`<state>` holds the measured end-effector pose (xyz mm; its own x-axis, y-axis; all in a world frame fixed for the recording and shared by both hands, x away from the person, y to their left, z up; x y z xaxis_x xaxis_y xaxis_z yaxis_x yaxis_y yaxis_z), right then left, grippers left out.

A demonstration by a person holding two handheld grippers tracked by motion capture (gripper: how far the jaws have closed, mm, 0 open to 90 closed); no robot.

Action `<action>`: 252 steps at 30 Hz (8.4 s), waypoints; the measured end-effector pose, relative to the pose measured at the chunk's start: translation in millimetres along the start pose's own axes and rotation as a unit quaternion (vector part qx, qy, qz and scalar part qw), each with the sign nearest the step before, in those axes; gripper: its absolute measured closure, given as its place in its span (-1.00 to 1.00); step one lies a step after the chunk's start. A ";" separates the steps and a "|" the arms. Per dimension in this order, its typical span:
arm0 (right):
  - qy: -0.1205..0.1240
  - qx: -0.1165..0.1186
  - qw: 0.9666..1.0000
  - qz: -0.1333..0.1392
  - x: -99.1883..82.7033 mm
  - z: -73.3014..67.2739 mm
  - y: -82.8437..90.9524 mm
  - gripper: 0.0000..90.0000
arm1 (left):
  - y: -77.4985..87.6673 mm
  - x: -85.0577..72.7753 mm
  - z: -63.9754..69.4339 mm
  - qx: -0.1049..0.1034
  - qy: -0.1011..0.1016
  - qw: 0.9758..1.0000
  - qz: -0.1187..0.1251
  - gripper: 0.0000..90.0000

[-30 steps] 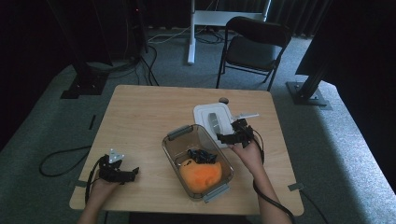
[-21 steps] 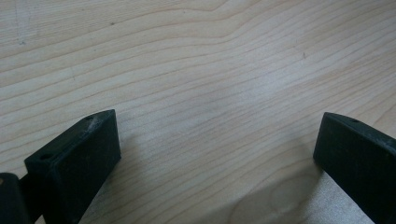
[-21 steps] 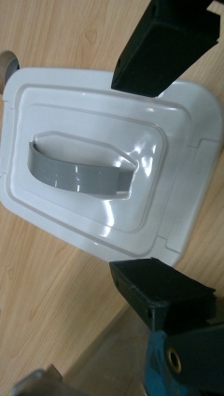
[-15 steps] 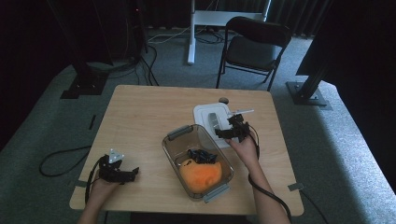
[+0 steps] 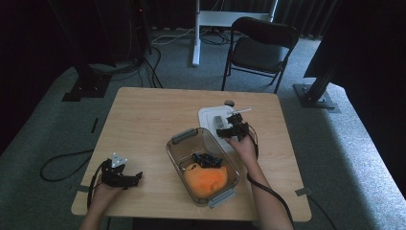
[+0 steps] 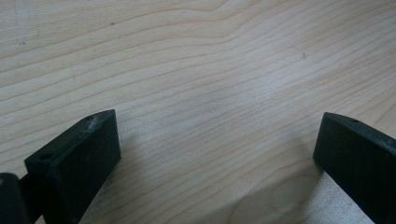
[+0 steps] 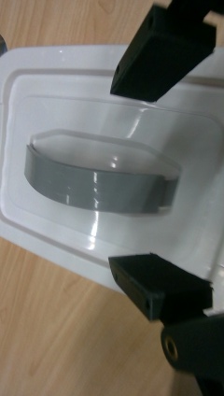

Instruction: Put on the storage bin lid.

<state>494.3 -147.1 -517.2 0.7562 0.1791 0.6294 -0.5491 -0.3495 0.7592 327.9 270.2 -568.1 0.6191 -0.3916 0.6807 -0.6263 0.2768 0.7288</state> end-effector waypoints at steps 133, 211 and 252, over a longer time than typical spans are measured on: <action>0.108 0.146 0.981 0.068 -66.4 -122.2 165.6 0.50 | 0.2 0.0 0.0 0.001 0.001 1.000 -0.001 -0.98; 0.044 0.055 0.990 0.124 -54.5 5.4 117.2 -0.72 | 19.3 48.5 50.2 -0.019 -0.014 0.999 0.048 -1.00; 0.034 0.149 0.988 0.035 -113.7 1.4 78.1 -0.70 | -29.8 108.1 95.7 -0.047 -0.080 0.995 0.048 -1.00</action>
<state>365.9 -196.1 -529.7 0.6892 0.2027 0.6956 -0.4625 -0.6160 0.6377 368.1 135.7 -523.3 0.4708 -0.4923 0.7321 -0.6273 0.3966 0.6702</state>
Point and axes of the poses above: each handheld gripper's, and its own axes: y roughly backward along the jaws, x roughly out of its top, z roughly to its right, the point moved 3 cm from there along -y, roughly forward along the jaws, and after that the axes turned 5 degrees about -y, right-handed, at the moved point
